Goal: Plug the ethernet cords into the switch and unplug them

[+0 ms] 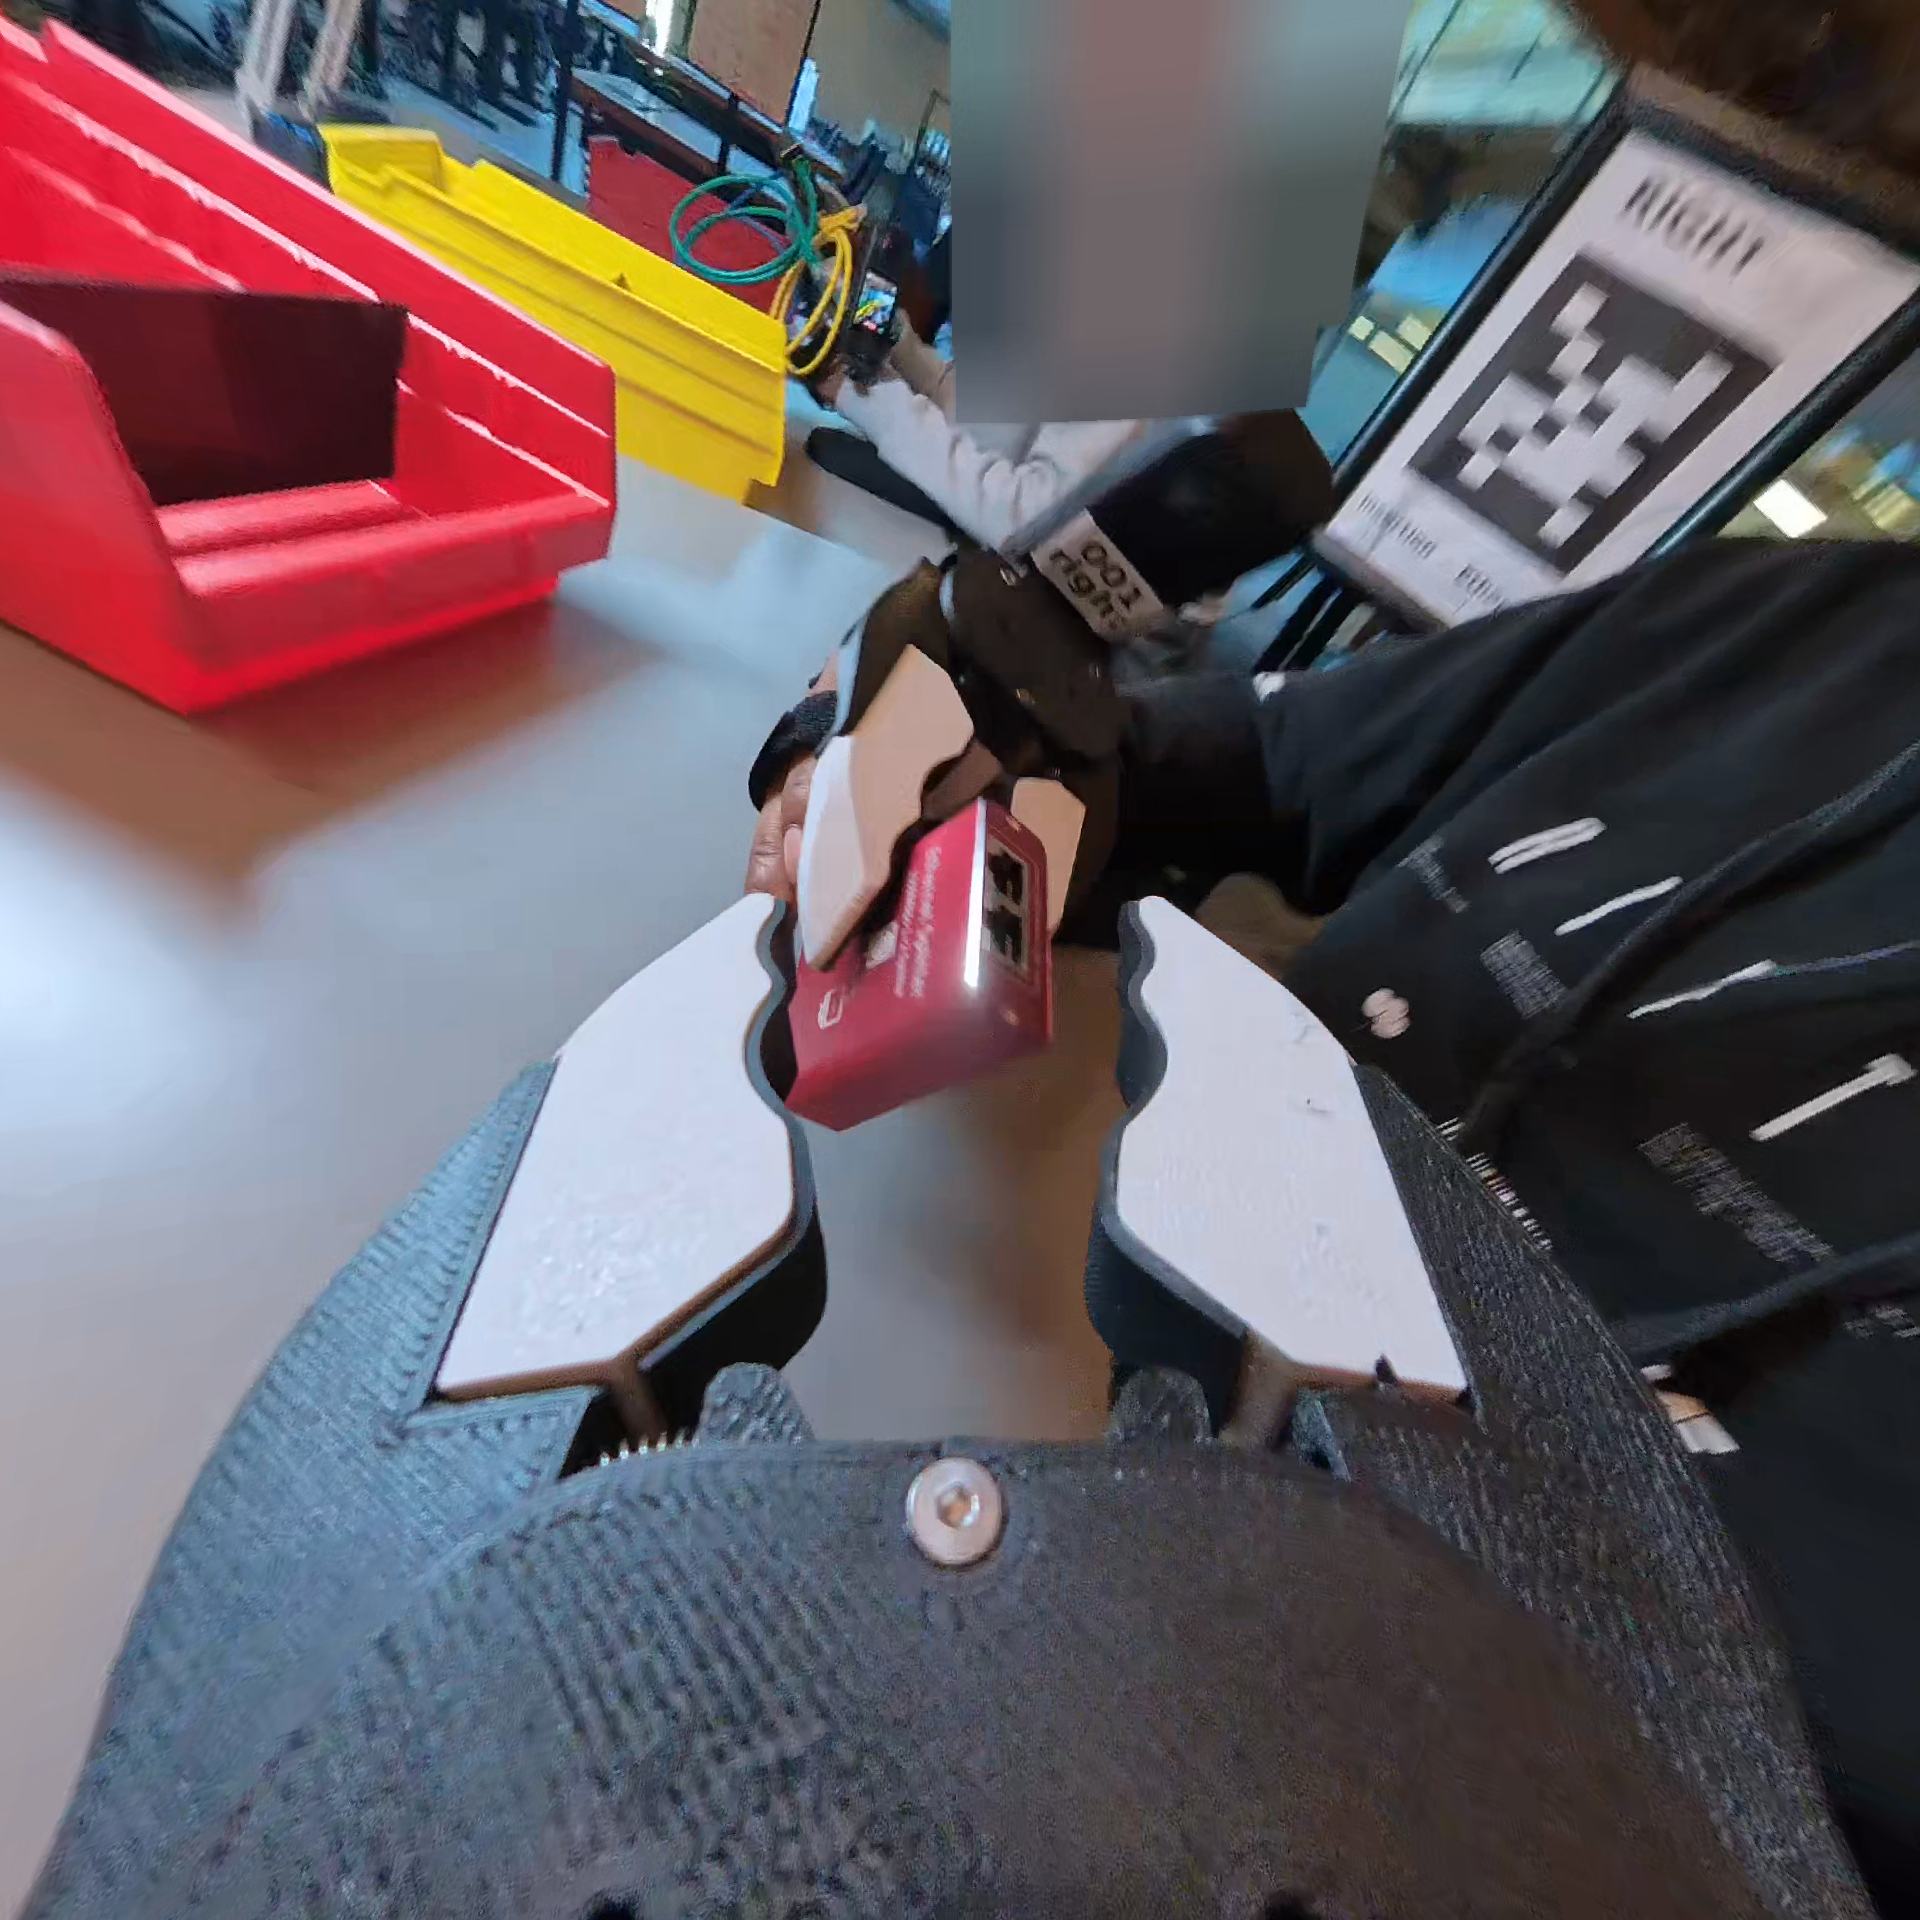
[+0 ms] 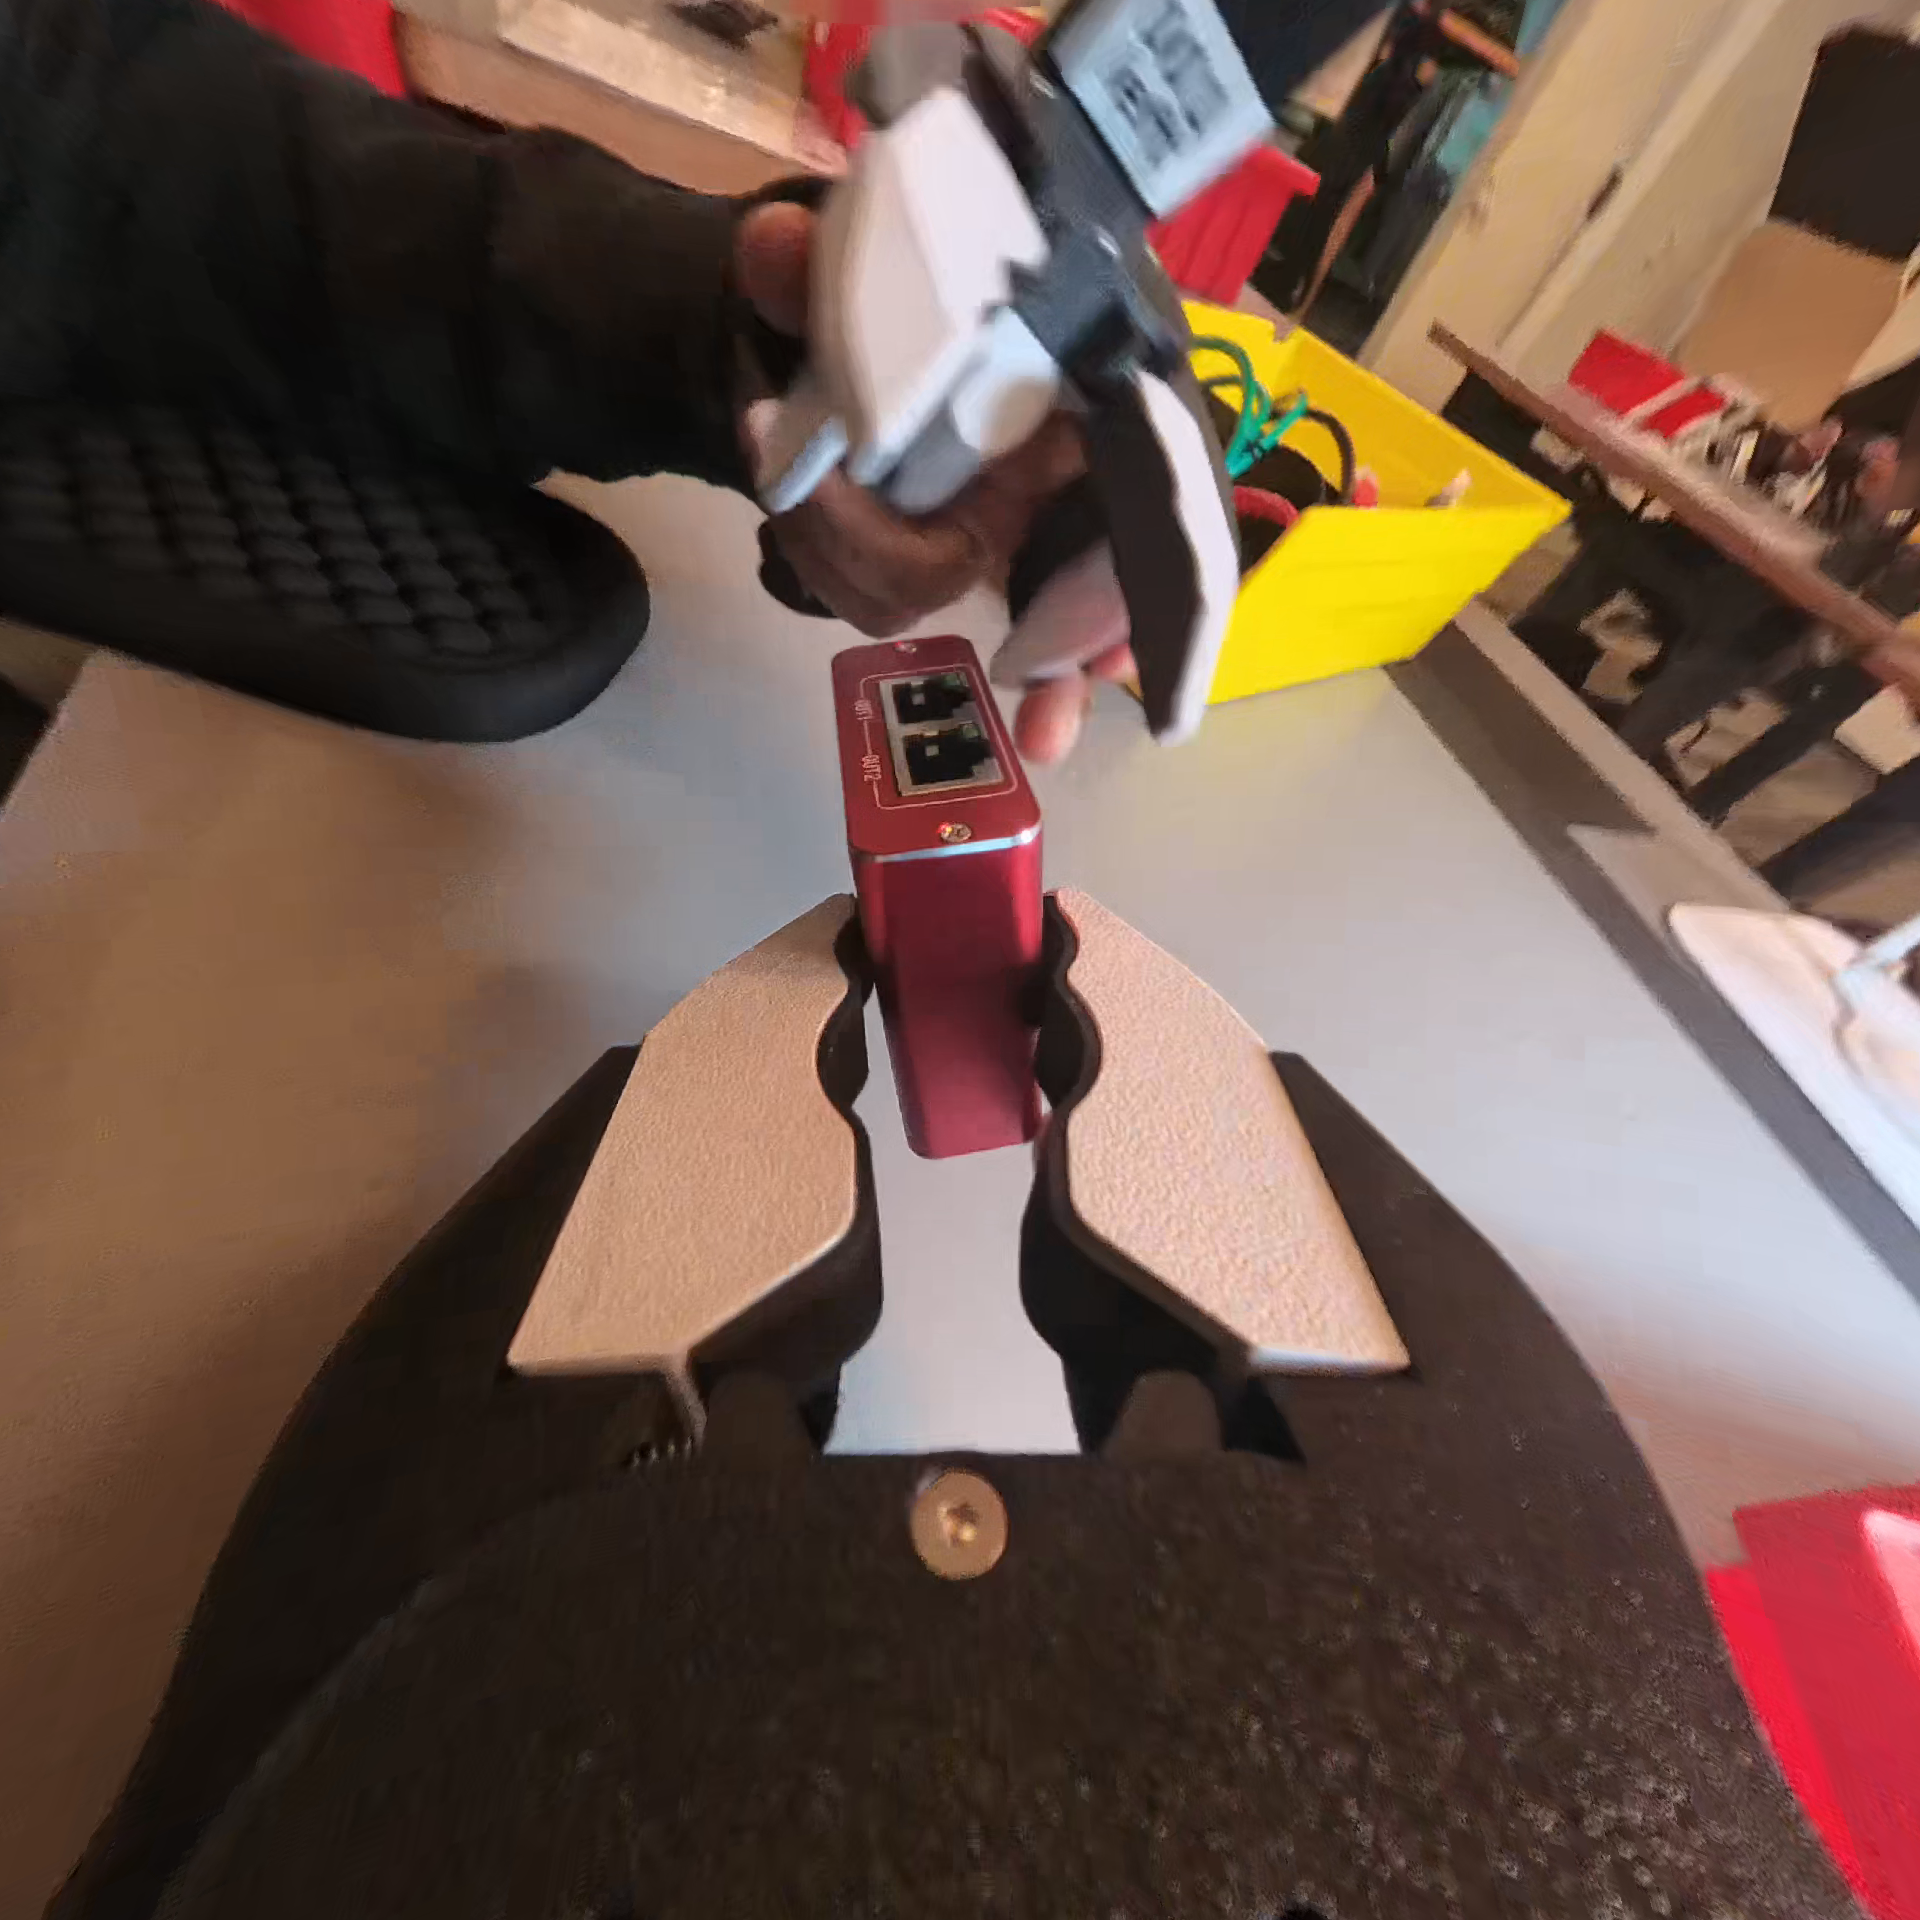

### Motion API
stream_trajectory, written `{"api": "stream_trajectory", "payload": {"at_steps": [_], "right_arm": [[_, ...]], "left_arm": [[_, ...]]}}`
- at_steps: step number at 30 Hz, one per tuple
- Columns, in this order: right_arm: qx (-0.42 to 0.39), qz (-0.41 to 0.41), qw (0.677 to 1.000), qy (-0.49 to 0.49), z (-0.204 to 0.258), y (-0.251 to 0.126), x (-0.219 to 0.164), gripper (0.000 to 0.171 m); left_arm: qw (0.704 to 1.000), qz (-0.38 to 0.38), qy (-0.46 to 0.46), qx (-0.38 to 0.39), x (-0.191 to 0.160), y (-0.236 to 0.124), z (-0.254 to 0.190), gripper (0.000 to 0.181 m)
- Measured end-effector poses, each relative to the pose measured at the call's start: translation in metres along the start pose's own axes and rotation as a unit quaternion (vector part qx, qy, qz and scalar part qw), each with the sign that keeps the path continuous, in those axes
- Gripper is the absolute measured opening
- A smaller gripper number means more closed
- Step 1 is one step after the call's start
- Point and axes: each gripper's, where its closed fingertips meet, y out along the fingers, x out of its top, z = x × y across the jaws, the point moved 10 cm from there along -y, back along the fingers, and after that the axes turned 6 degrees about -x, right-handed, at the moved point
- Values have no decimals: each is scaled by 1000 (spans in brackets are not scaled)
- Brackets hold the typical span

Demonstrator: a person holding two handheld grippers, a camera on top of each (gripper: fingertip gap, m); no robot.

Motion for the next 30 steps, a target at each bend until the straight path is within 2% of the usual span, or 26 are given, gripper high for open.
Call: {"api": "stream_trajectory", "payload": {"at_steps": [1, 3, 5, 6, 8, 11, 14, 17, 19, 21, 23, 24, 25, 30], "right_arm": [[-1, 0, 1000, 28, -3, -1, -1, 28], [5, 2, 997, 74, -8, -3, -2, 28], [6, 1, 995, 96, -10, -4, -1, 28], [8, 6, 995, 101, -11, -3, -1, 28], [7, 11, 995, 103, -11, -4, -3, 28], [13, -9, 995, 103, -10, -6, -1, 28], [2, -65, 995, 81, -7, -10, 4, 28], [8, -116, 990, 85, -7, -15, 9, 29], [18, -140, 984, 107, -7, -16, 11, 35], [17, -166, 977, 131, -7, -15, 15, 40], [-1, -191, 972, 138, -6, -14, 23, 39], [-5, -202, 970, 131, -5, -15, 26, 29], [-10, -206, 970, 126, -5, -17, 29, 28], [-43, -148, 985, 80, -9, -23, 27, 28]], "left_arm": [[999, 18, 39, 21, 0, 2, -5, 58], [989, 66, 110, 79, -3, 12, -12, 54], [972, 106, 161, 135, -8, 24, -14, 41], [964, 117, 177, 159, -11, 28, -14, 30], [959, 119, 191, 172, -13, 31, -13, 28], [959, 106, 211, 155, -13, 29, -15, 27], [964, 65, 227, 124, -11, 24, -17, 27], [975, -25, 213, 65, -9, 17, -18, 27], [976, -99, 191, 31, -6, 11, -17, 27], [974, -139, 178, 2, -5, 9, -15, 27], [975, -144, 168, -10, -9, 13, -13, 27], [977, -137, 166, -7, -11, 17, -11, 28], [976, -142, 166, -14, -13, 19, -11, 27], [984, -70, 156, 42, -15, 15, -3, 28]]}}
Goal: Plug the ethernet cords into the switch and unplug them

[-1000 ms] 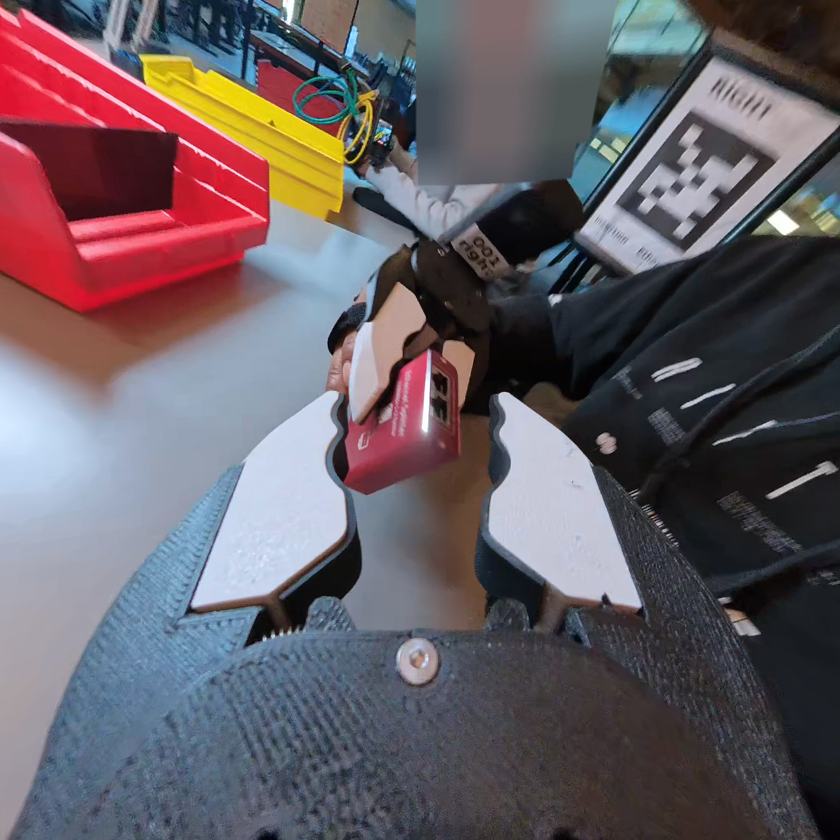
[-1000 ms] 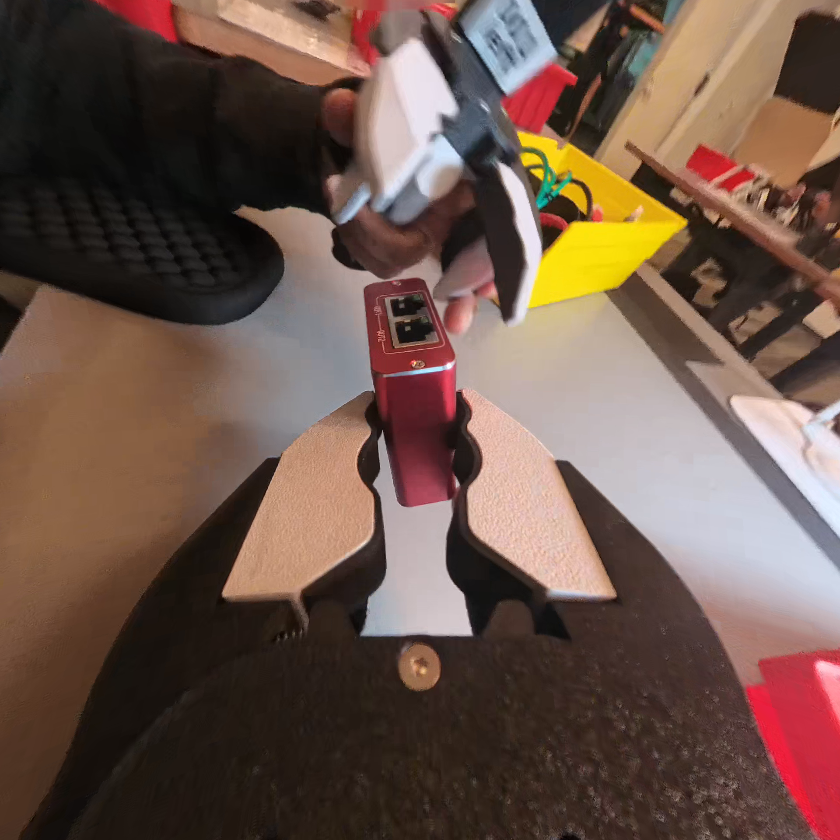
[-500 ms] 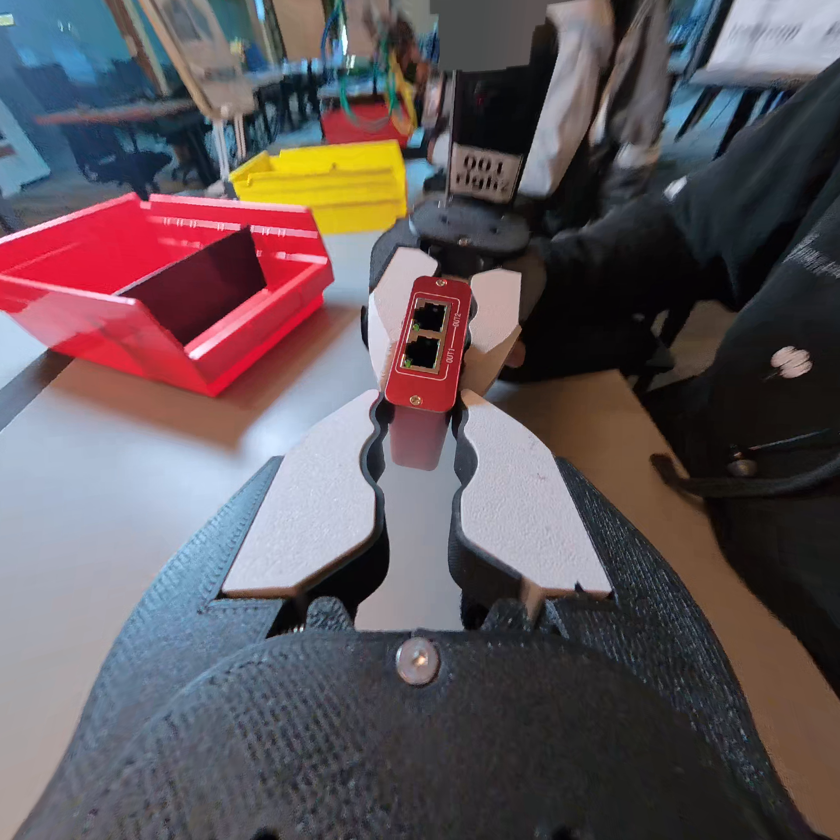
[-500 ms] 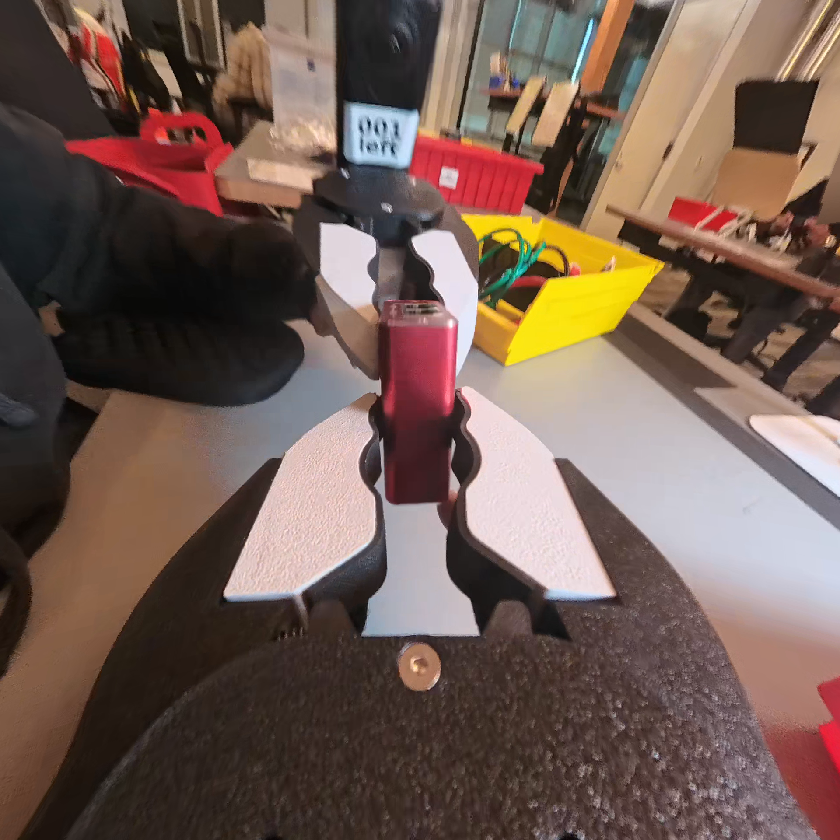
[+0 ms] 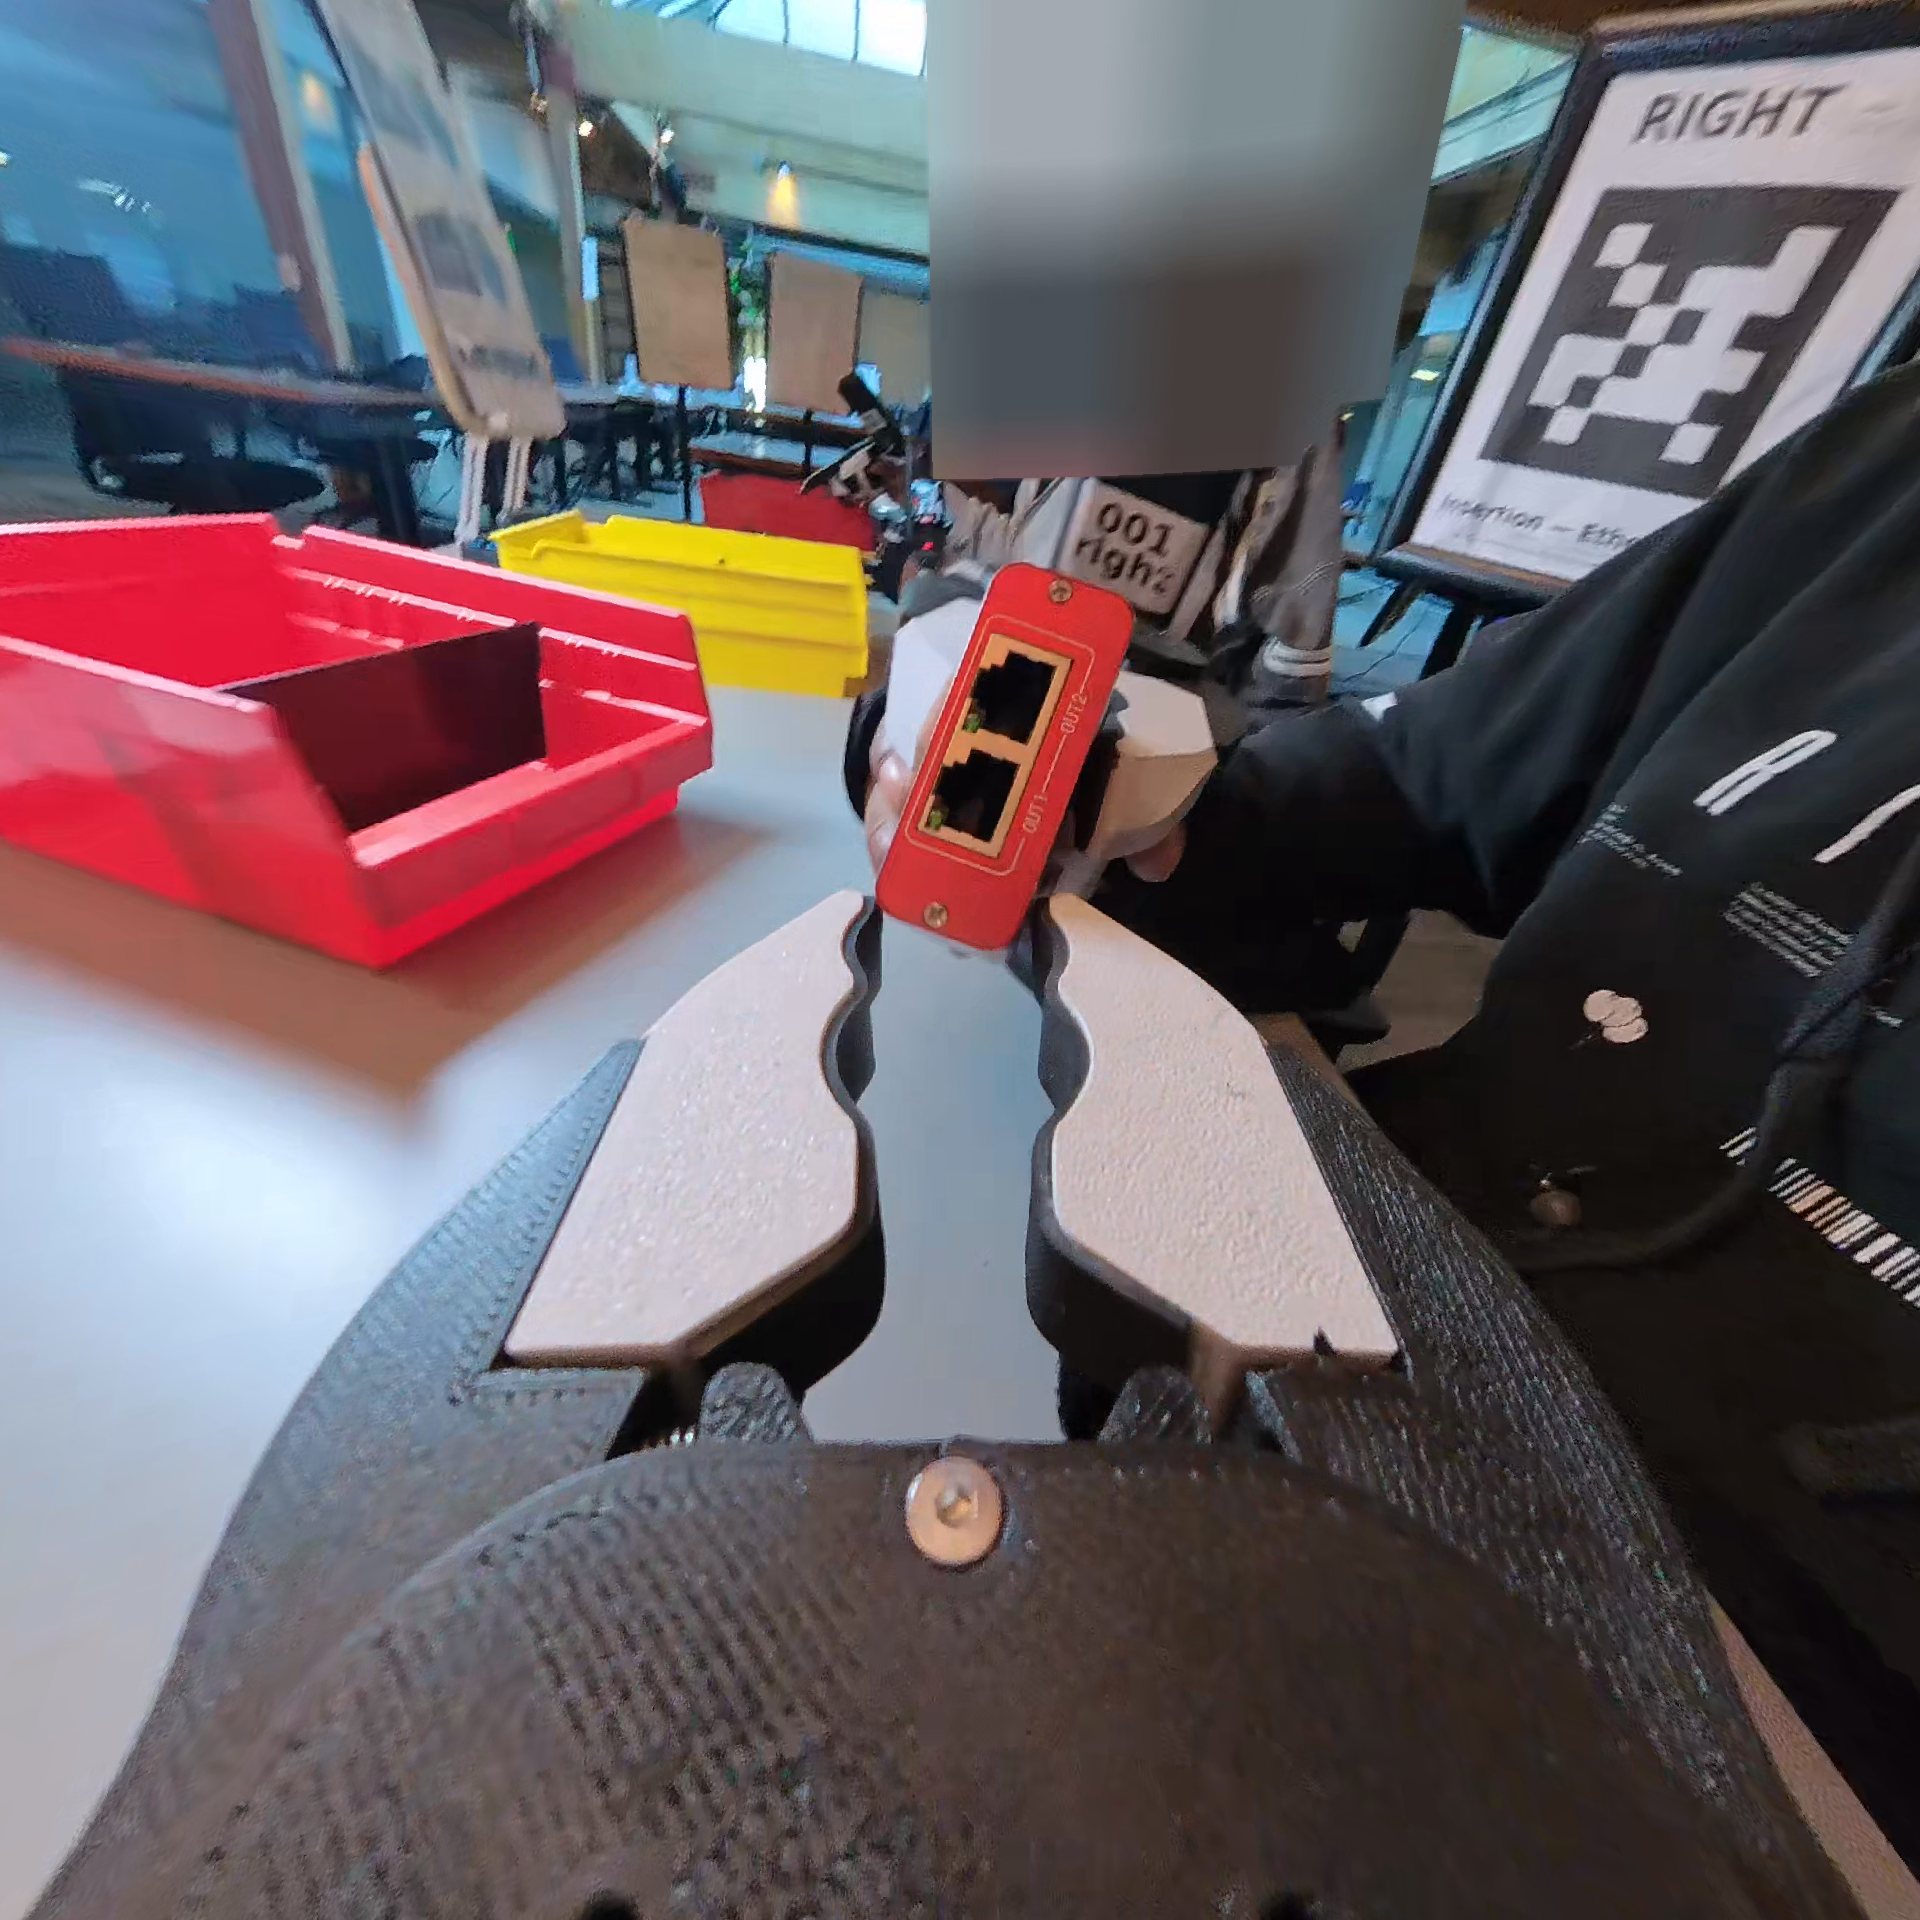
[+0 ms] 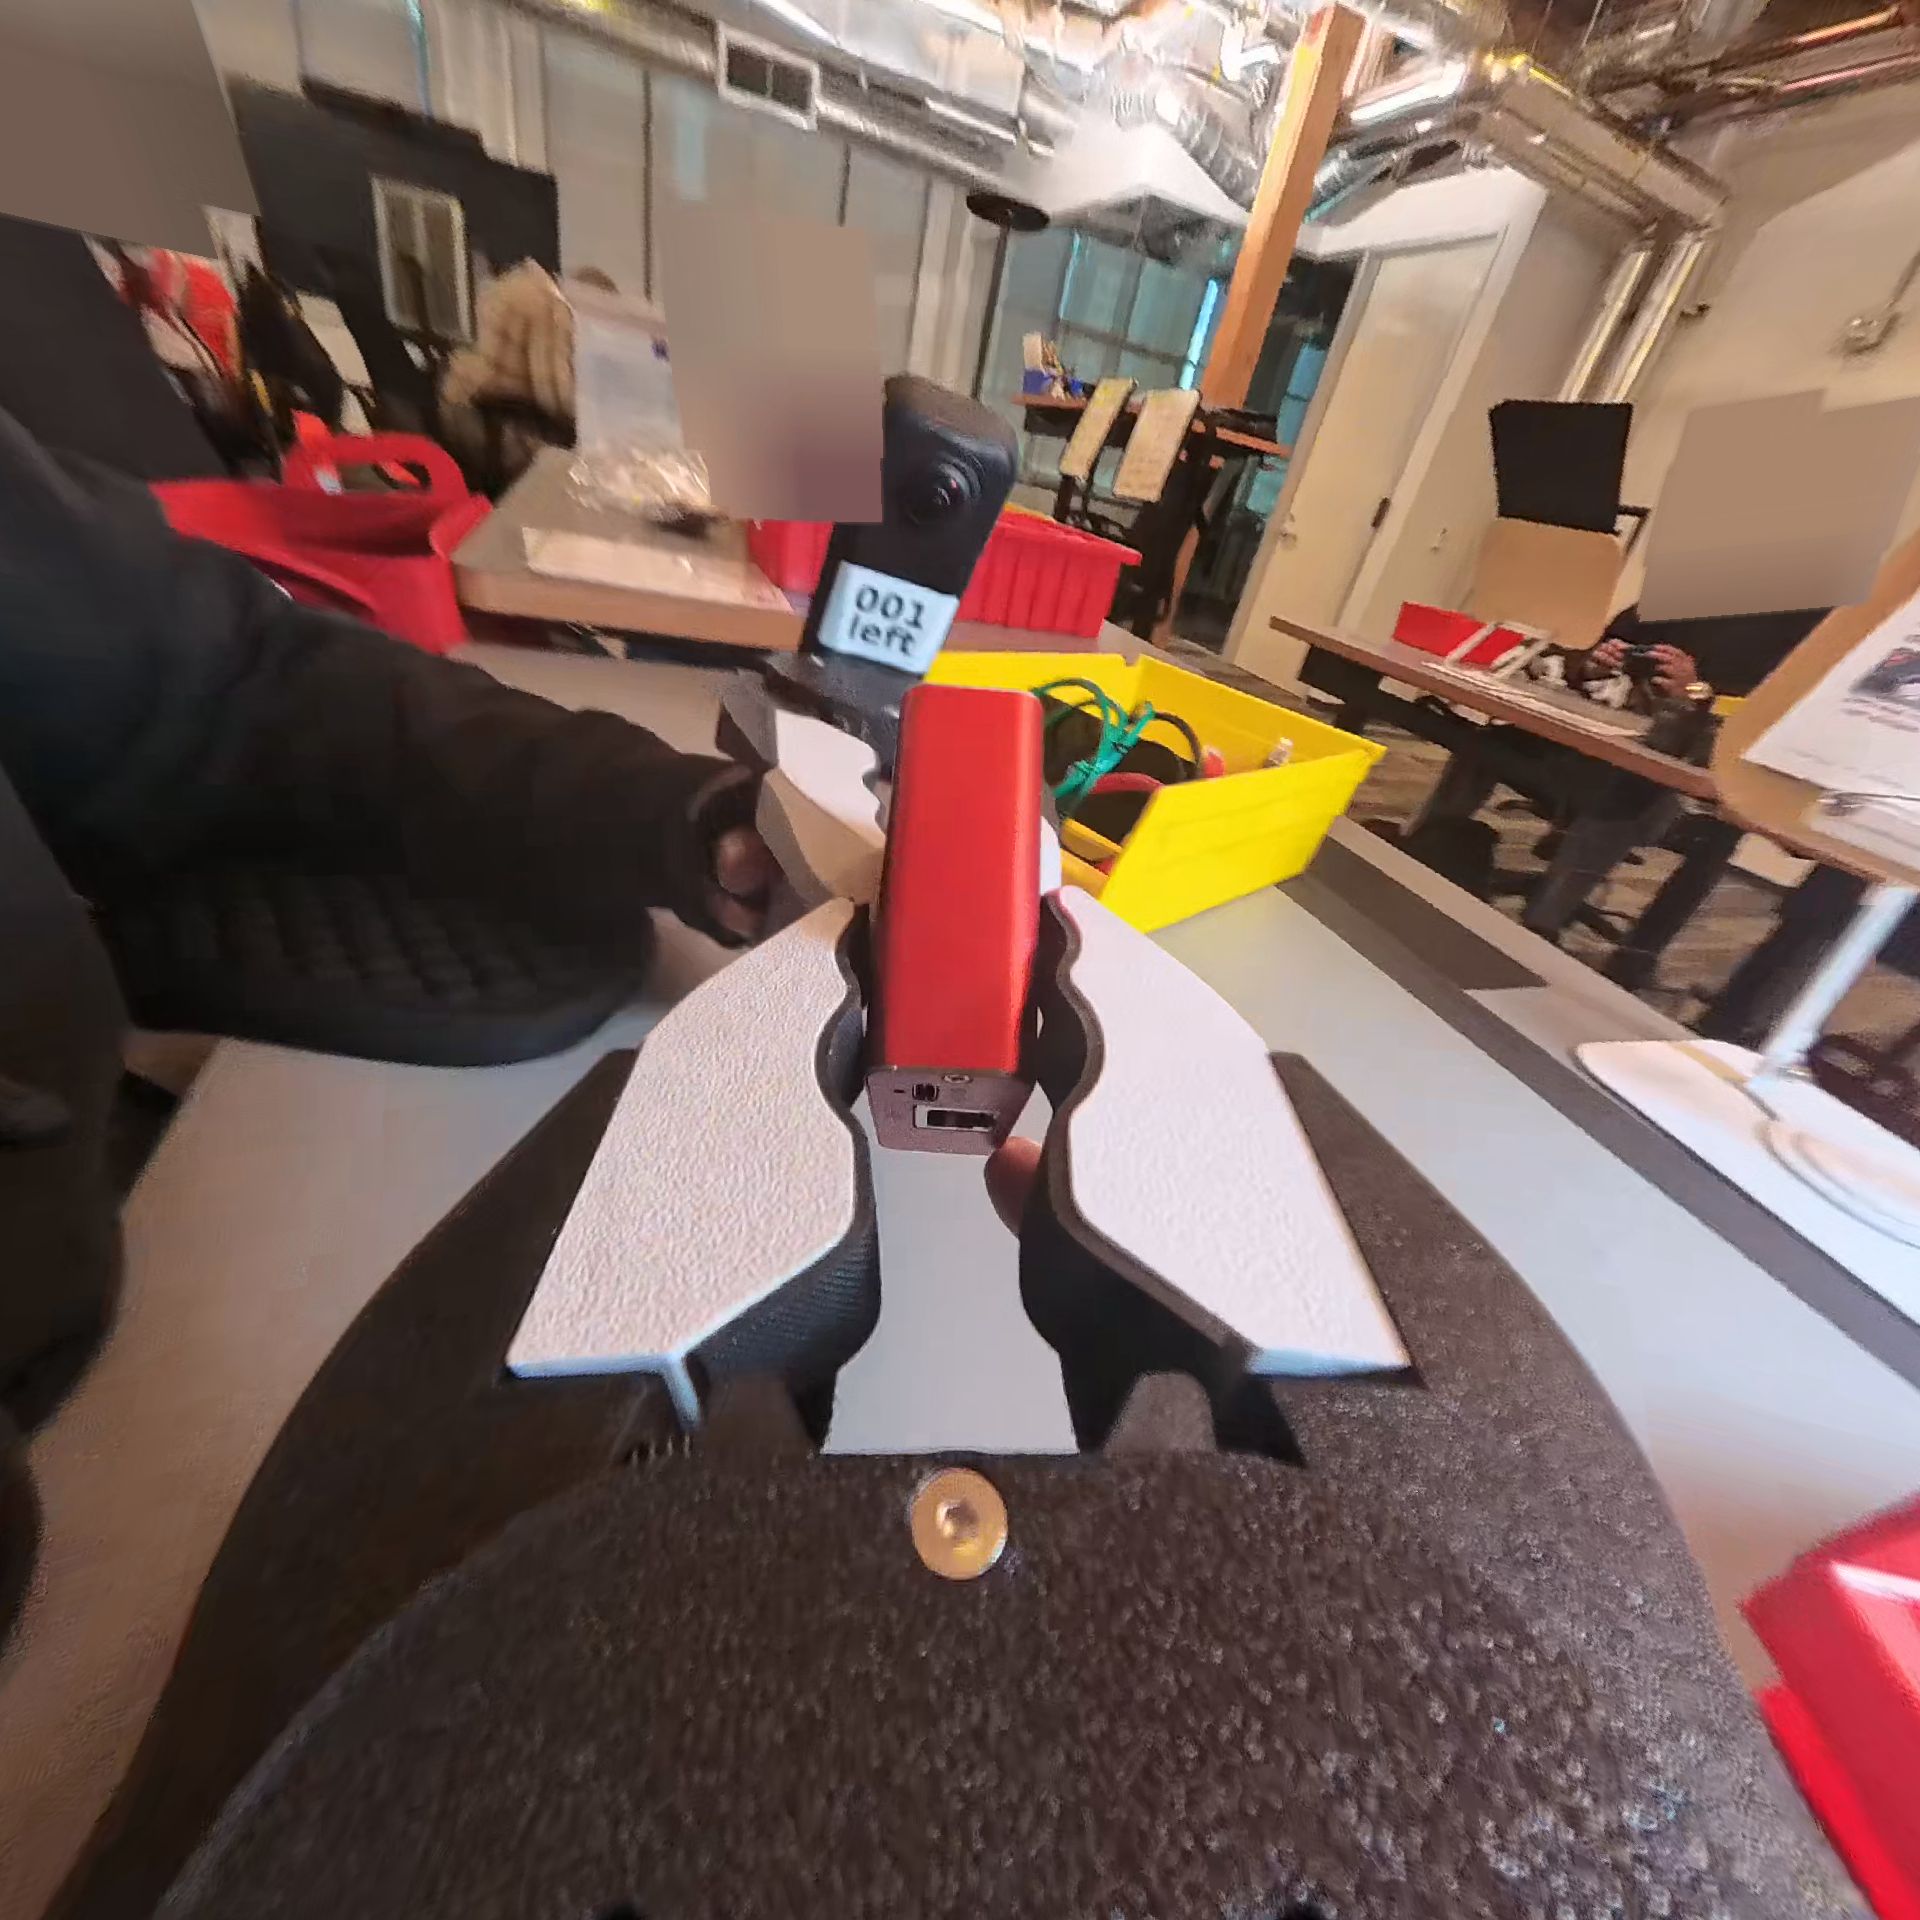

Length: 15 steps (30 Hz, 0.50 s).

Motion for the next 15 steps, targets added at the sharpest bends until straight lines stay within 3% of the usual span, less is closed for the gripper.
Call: {"api": "stream_trajectory", "payload": {"at_steps": [4, 9, 15], "right_arm": [[-61, 41, 995, -69, -9, -7, -4, 28], [-97, 69, 984, -135, -18, -19, -6, 28], [-114, 107, 966, -204, -19, -22, -13, 29]], "left_arm": [[998, 8, -14, 66, 10, -21, 12, 36], [969, 26, 5, 245, 29, -67, 29, 32], [866, 112, 33, 486, 60, -147, 40, 33]]}}
